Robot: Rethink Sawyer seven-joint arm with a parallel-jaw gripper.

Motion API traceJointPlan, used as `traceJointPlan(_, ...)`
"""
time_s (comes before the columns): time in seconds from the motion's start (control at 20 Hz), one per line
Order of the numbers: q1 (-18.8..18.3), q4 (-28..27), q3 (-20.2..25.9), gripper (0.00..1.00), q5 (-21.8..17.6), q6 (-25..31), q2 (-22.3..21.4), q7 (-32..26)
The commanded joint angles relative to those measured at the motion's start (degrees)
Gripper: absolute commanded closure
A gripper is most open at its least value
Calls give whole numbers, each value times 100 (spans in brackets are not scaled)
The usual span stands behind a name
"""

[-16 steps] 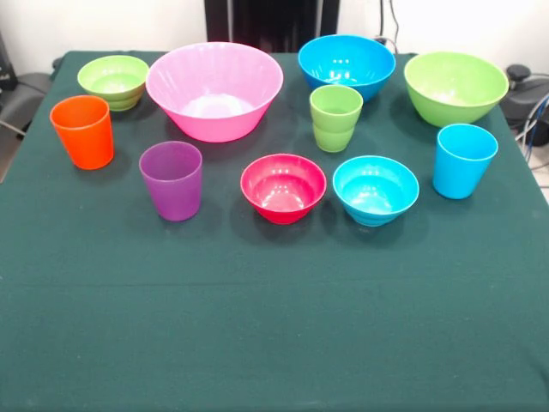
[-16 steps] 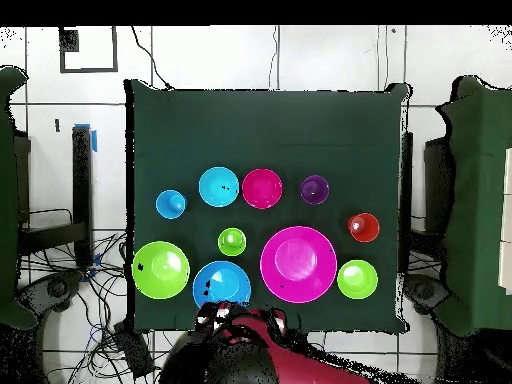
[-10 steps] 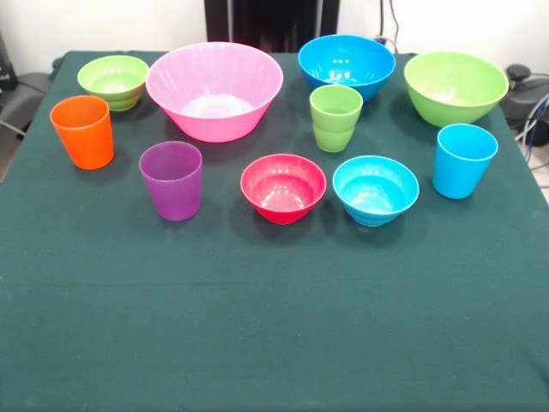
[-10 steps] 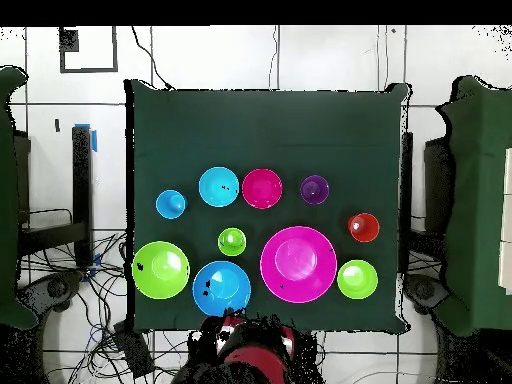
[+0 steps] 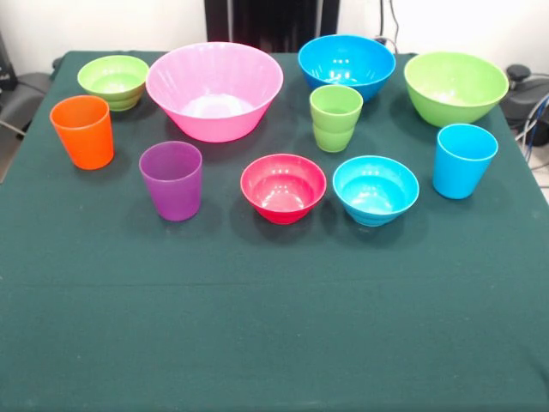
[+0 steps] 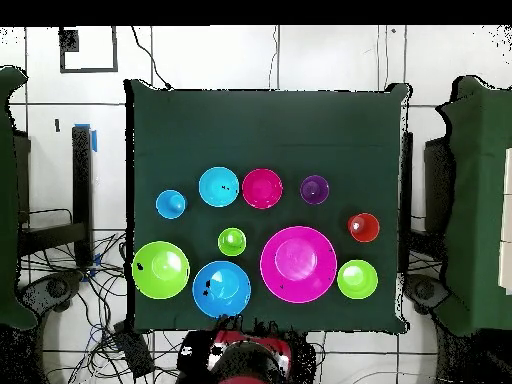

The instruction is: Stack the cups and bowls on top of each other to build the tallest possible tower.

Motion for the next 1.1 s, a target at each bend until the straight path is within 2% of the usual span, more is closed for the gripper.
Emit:
traceJointPlan(0.05, 437, 1499, -1167, 0, -510, 294, -1247, -149)
traceJointPlan(0.3, 860, 1665, -1355, 0, -718, 76, -1486, 584)
traceJointPlan(0.6, 1178, 1979, -1410, 0, -490, -528, -1333, 785)
traceJointPlan(0.7, 1203, 2208, -1478, 0, 26, -913, -1145, 191)
traceJointPlan(0.8, 1143, 2601, -1566, 0, 1109, -1316, -917, -996)
traceJointPlan(0.9, 1074, 2973, -1534, 0, 2186, -1407, -726, -1980)
traceJointPlan(1.0, 1025, 3113, -1472, 0, 2585, -1389, -630, -2363)
traceJointPlan(1.1, 996, 3173, -1413, 0, 2686, -1401, -587, -2408)
